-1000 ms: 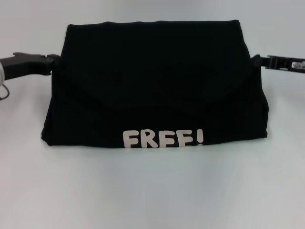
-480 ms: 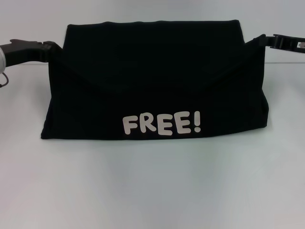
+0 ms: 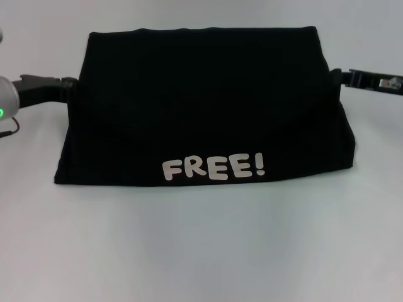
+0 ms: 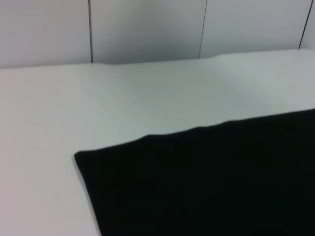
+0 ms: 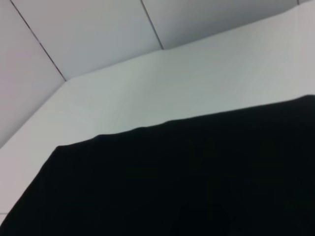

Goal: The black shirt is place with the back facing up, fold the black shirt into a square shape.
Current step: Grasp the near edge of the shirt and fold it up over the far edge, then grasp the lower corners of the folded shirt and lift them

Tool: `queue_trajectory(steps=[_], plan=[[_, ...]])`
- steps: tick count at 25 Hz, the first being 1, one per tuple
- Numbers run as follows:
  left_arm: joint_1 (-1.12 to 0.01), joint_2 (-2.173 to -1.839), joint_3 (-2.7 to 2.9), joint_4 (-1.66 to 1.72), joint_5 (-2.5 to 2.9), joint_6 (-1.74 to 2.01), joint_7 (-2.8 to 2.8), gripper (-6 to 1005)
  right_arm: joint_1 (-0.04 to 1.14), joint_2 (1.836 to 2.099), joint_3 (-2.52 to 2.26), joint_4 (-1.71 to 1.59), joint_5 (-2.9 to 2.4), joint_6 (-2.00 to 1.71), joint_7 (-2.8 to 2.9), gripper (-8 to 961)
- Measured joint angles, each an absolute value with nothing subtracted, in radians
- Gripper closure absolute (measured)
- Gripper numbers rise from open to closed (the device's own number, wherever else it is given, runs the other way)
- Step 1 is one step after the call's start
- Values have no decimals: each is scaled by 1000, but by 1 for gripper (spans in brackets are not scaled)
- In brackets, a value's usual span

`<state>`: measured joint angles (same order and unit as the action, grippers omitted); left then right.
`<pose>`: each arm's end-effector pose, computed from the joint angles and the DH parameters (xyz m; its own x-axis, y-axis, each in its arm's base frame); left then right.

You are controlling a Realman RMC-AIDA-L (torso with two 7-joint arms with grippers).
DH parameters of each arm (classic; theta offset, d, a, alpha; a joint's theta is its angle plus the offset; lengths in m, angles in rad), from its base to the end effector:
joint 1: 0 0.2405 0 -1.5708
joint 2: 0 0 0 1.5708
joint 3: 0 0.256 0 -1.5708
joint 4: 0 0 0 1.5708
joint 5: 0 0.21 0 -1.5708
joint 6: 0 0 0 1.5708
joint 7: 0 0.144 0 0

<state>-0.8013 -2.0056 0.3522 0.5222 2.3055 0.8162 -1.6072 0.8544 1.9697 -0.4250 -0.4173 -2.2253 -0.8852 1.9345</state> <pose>-0.2947 0.4553 0.0600 0.7109 0.4773 0.5165 0.6951 -0.3651 -0.6193 0.2634 0.4629 0.0402 0.4442 -0.6056 -0.6602 -0.8959 -0.3060 -0.3221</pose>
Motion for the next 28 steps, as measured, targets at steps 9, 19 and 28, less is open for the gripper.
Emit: queue_trajectory(steps=[9, 19, 28], plan=[[-800, -2018, 393, 510, 2306, 770, -1608, 932, 838, 1982, -427, -402, -2228, -892, 1939, 942], [-796, -2032, 472, 523, 2305, 756, -1612, 910, 826, 1981, -426, -411, -2225, -917, 1941, 880], [-792, -2041, 463, 584, 2296, 733, -1671, 583, 825, 1974, -416, -467, -2220, -936, 1941, 558]])
